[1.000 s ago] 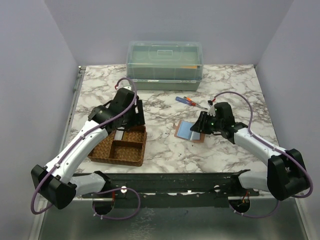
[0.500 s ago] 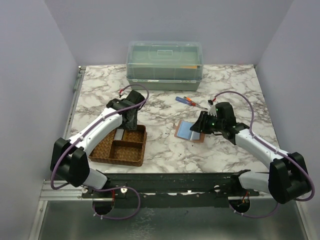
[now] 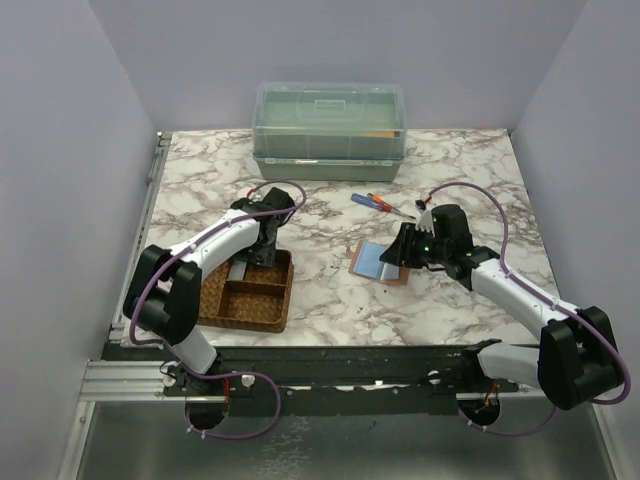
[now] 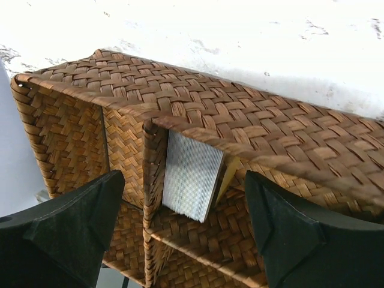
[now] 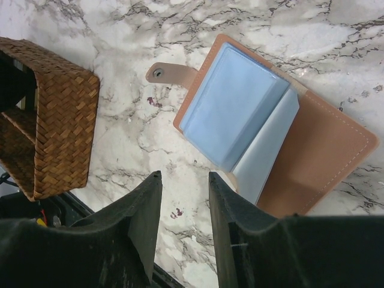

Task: Put the credit cards into the card holder
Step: Pick up the credit card from the storage box.

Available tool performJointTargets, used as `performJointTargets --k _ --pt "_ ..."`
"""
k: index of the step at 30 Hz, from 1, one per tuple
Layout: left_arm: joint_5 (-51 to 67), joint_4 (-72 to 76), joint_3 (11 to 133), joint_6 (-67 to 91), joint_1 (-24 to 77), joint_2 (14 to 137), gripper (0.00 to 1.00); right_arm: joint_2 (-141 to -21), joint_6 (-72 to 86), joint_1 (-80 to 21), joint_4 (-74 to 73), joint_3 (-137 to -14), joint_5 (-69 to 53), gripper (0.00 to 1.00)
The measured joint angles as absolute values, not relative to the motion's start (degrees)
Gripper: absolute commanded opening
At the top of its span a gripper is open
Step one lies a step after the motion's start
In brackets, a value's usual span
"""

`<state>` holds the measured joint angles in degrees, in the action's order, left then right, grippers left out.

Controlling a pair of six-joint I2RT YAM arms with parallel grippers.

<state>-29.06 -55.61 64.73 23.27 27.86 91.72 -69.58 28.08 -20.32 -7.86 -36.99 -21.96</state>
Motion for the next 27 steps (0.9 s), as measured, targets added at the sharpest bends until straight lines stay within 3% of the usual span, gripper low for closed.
performJointTargets --k 13,27 --pt "-36.3 -55.4 64.2 25.1 27.9 94.9 0.76 -70.4 27.4 -20.3 -7.8 -36.9 -22.1 0.42" --pt "-36.9 -55.3 64.9 25.7 27.9 92.4 0.49 -71.7 27.4 -20.3 -7.3 -36.7 -22.4 0.42"
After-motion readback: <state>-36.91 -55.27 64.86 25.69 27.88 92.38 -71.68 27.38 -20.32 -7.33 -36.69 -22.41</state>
